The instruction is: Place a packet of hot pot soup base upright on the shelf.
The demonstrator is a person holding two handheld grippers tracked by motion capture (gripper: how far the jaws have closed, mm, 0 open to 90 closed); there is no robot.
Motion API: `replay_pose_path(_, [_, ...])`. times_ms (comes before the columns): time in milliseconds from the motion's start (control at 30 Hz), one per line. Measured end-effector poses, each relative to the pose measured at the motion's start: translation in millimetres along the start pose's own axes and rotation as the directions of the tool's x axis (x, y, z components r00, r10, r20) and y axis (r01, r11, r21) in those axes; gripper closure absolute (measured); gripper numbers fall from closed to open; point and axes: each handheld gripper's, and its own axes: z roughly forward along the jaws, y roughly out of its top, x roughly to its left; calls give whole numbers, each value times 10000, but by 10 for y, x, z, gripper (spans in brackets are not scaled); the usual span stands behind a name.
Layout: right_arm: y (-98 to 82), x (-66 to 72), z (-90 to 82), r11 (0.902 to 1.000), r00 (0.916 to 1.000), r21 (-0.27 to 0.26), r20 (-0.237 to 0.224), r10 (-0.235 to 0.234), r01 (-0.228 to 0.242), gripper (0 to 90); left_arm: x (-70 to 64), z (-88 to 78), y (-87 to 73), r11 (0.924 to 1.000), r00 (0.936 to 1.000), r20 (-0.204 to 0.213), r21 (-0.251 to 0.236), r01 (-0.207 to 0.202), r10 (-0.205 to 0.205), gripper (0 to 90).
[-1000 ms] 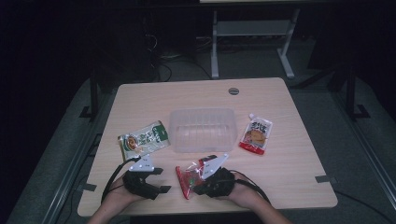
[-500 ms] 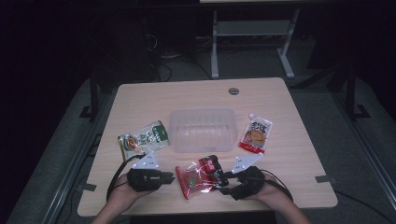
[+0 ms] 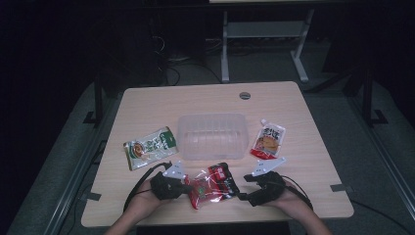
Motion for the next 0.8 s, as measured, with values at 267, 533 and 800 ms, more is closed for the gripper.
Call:
replay_pose_path(267, [44,2,18,9996,9996,-263,-255,108,-114,225,5,58,-36,9992,9999,-63,382,-146,149,898])
replay_pose_path(533, [111,-1,38,9976,9975,-617,-653,272,-312,135,32,69,-63,9993,9999,116,379,34,-38,898])
replay_pose_path(800, [251,-19,108,9969,9957,-731,-903,223,-289,115,36,73,-67,9995,9997,185,280,144,-149,898])
